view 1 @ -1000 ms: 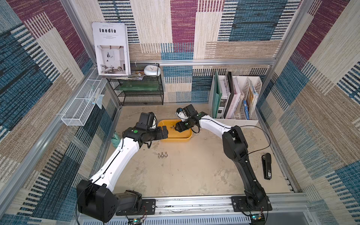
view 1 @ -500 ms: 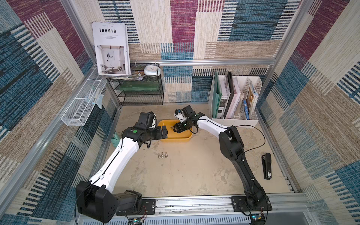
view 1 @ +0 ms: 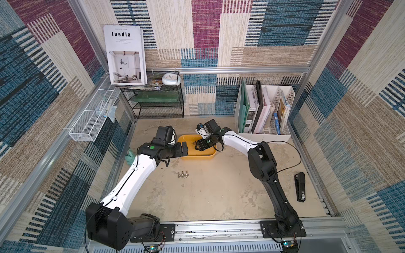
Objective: Take out the wing nut from the storage box
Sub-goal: Pick up the wing nut from the storage box.
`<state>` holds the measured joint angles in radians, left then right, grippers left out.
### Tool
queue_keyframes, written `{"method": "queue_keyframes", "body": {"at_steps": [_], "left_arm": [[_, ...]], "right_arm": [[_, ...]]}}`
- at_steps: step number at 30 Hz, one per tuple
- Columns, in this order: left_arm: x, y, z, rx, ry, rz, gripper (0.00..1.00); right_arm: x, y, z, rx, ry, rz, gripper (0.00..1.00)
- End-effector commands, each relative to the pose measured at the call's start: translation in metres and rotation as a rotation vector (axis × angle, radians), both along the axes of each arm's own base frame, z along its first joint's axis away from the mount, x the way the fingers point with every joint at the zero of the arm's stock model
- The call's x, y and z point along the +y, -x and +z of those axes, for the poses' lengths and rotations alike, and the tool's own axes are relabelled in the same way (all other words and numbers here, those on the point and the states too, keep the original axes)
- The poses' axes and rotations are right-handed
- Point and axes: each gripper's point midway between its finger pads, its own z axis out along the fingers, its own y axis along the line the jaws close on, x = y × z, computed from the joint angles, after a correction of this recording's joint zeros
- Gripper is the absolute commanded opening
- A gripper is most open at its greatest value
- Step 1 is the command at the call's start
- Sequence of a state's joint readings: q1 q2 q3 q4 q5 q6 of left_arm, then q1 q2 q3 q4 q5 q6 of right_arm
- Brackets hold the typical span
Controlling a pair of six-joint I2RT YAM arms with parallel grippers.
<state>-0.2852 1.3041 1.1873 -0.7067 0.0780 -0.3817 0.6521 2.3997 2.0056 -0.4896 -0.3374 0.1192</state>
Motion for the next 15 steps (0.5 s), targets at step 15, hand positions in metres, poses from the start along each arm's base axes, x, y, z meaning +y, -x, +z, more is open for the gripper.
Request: {"method": "queue_keyframes", "body": {"at_steps": [15], "left_arm": [[0.005,0.005,0.003,-0.007,-0.019,0.004,0.99]], "right_arm": [[-0.010,-0.006,0.008,-0.094,0.063,-0.021,0.66]]}}
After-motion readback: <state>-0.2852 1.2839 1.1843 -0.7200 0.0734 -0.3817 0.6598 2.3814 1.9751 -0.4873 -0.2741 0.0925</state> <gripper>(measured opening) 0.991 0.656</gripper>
